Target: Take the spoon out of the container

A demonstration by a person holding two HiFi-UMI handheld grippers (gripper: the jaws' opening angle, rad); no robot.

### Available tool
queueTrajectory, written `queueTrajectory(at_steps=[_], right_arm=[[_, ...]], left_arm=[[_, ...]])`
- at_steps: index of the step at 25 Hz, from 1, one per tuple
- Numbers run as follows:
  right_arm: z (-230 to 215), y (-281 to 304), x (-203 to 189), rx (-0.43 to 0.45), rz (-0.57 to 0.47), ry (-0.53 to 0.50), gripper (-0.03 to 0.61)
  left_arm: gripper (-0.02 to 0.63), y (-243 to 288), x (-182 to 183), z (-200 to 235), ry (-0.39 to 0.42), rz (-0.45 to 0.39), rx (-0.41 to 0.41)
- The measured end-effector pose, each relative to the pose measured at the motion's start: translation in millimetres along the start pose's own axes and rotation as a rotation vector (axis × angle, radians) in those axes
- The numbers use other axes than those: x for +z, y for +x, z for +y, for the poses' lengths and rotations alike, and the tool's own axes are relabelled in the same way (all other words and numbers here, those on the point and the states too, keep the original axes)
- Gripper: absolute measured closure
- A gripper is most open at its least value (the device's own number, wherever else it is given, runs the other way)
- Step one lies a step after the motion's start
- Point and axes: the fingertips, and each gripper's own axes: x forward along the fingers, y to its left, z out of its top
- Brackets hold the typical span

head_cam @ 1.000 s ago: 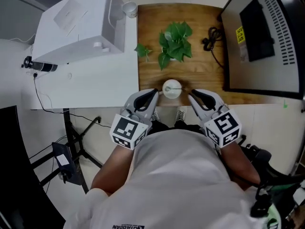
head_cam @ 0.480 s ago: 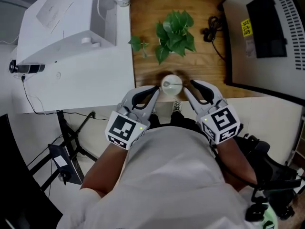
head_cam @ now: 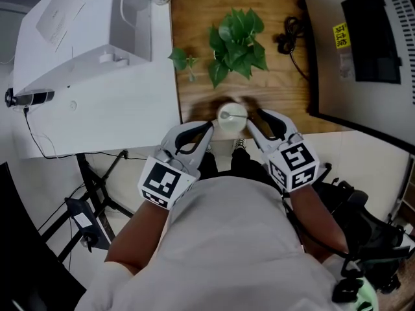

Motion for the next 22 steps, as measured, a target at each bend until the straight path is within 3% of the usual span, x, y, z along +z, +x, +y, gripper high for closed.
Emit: queueTrajectory(at_steps=[9,15,22], right_arm=[[-6,15,-25,0.005,0.068,0.133,0.459],[-8,21,-32,0.002,0.089,0.128,0.466],[-4,21,-30,0.001,0.094,0.085,0.522]], left_arm=[[0.609,-2,-5,7,-0.029,0.009,0.004],[0.609,-2,-10,8,-0.034,0.018,0.006],[0.609,-2,-9,6,-0.03,0.012,0.003]])
